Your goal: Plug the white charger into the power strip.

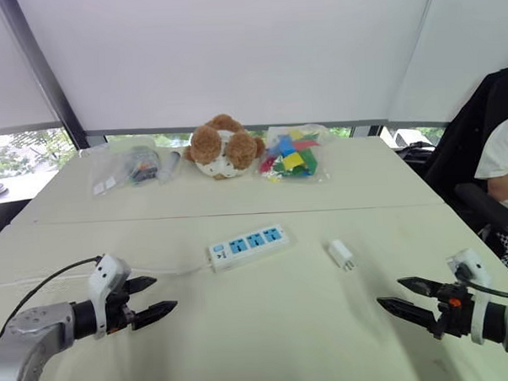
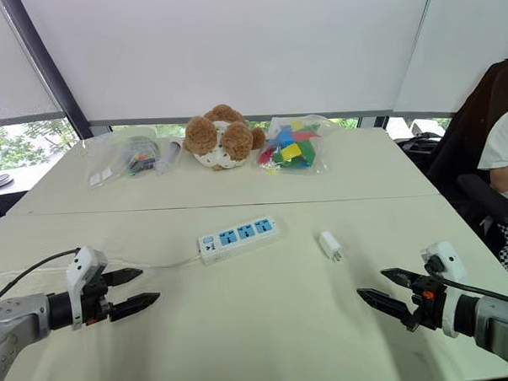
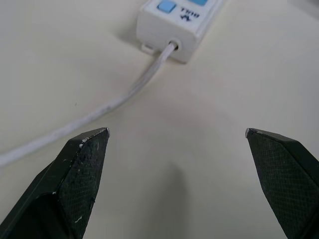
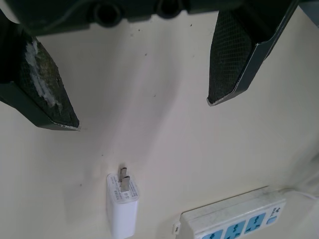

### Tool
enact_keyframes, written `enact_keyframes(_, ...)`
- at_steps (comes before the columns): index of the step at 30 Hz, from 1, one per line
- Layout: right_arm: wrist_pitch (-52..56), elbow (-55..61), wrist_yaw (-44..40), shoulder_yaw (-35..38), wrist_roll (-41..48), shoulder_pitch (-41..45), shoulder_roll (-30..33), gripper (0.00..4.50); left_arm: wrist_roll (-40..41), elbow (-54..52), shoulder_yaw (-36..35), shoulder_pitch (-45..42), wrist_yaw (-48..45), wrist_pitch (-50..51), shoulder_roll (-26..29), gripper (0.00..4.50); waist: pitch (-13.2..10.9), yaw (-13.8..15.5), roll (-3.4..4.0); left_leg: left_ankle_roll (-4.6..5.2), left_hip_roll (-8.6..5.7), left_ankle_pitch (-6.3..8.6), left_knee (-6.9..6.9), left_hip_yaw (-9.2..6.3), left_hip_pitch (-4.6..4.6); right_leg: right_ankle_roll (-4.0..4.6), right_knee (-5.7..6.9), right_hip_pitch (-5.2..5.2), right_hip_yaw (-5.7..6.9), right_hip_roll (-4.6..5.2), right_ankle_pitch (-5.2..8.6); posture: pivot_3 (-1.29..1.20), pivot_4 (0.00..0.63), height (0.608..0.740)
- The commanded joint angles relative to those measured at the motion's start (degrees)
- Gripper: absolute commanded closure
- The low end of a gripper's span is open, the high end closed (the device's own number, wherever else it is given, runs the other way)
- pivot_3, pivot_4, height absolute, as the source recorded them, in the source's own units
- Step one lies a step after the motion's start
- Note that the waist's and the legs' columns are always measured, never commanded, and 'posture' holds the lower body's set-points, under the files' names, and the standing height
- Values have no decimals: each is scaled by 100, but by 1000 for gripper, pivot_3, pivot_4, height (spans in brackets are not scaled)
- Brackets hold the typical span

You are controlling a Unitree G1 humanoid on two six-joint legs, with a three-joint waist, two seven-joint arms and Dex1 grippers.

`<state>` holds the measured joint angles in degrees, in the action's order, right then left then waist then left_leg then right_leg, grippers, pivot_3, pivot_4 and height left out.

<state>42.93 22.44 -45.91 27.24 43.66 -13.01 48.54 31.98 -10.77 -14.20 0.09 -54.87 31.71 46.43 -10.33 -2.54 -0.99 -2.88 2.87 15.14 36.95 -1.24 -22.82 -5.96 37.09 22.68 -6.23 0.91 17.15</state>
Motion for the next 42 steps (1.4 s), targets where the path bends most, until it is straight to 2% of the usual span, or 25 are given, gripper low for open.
enact_keyframes(1, -64, 151, 3, 44, -40, 74, 20, 39, -28, -46, 33, -49, -33, -120, -48, 0, -3, -5, -4, 1, 0, 0, 0, 0, 0, 0, 0, 1, 0, -1, 0, 0, 150, 739)
enact_keyframes(20, -124, 50, -26, -130, -358, 290, 44, 39, -257, 297, 42, -430, 315, -367, -277, 0, -6, 10, -10, 1, 0, 0, 4, -3, -3, -2, 6, 1, 0, -4, -1, 0, 150, 739)
enact_keyframes(27, -351, -9, -105, -109, -607, 337, 88, 39, -329, 524, 76, -629, 30, -591, -174, 0, -6, 10, -10, 1, 0, 0, 5, -3, -2, -5, 7, 1, 1, -4, -3, 0, 150, 739)
enact_keyframes(31, 5, 165, -144, -103, -390, 576, 266, 39, -484, 816, 330, -1064, -388, -787, 17, 0, -6, 12, -10, 0, 0, 0, 9, -3, -3, -4, 11, 1, 1, -6, -3, 0, 150, 739)
enact_keyframes(35, 969, 619, 50, -314, 786, 1647, 330, 39, -916, 1858, 893, -2075, -1129, -1479, 37, 0, -7, 9, -8, 1, -1, -1, 14, -3, 2, 0, 15, -2, 1, -8, -4, 0, 150, 739)
enact_keyframes(39, 1544, 1036, 232, -1278, 1075, 2526, 279, 39, -1407, 3237, 1580, -3133, -1710, -2521, -616, 0, -6, 29, -7, 1, 0, 0, 11, -12, -1, -18, 15, -2, 5, -13, -13, 0, 150, 739)
enact_keyframes(42, 1732, 1074, 370, -1581, 1134, 2887, 251, 39, -1640, 3993, 1836, -3552, -2020, -3046, -1006, 0, -5, 50, -8, 2, 0, -1, 19, -18, -42, -31, 15, 28, 11, -13, -20, 0, 150, 739)
